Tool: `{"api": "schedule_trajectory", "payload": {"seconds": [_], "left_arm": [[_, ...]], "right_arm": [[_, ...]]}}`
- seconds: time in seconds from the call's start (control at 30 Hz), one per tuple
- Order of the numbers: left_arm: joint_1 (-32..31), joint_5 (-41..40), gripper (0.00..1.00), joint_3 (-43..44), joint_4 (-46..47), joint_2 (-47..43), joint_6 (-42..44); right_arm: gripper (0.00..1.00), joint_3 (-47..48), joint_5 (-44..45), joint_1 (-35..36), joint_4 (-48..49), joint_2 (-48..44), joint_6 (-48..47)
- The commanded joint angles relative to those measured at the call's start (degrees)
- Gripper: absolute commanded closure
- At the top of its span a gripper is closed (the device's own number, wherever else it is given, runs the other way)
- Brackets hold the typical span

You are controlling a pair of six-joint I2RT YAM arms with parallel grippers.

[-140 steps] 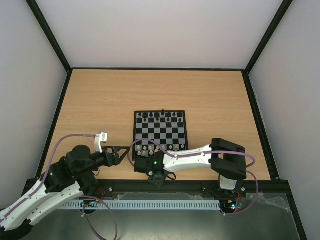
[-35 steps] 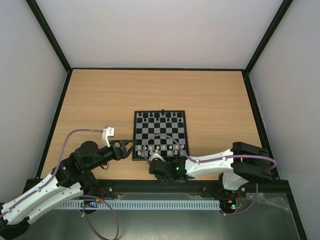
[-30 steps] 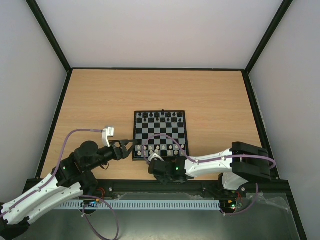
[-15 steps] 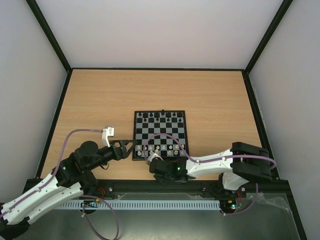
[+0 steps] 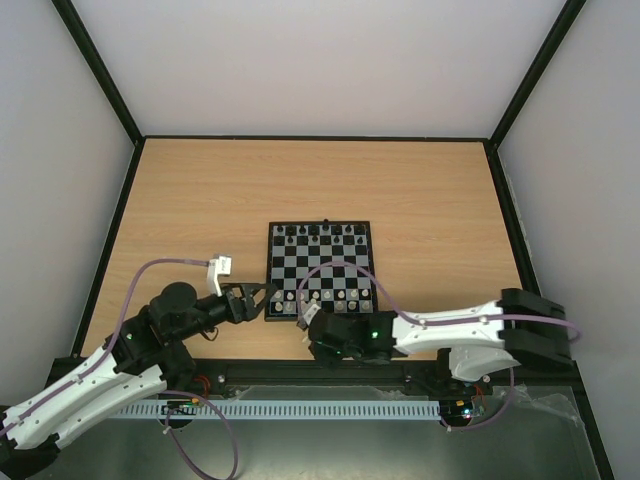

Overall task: Set up the chess pieces on the board
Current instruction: Pick up the chess piece at the center of the board, then place the chess piece on the chessboard.

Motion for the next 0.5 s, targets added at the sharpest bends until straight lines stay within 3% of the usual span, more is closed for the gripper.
{"api": "schedule_trajectory", "payload": {"seconds": [0.0,0.23,0.47], "left_arm": [[0.15,6.11,0.12,-1.83,1.89,-0.95,0.35],[0.19,21.51,0.08,-5.81,9.30,3.15,0.98],[0.10,31.53,0.04,-7.30,11.48,4.85,1.09]], "right_arm": [[0.94,1.44,-3.45,-0.37,-5.40,-8.56,1.03],[0.94,3.07,-10.59,-2.47,-8.82,-18.18,0.13],[0.94,5.12,-16.80,-2.74,-11.63,-22.30,-1.17]]}}
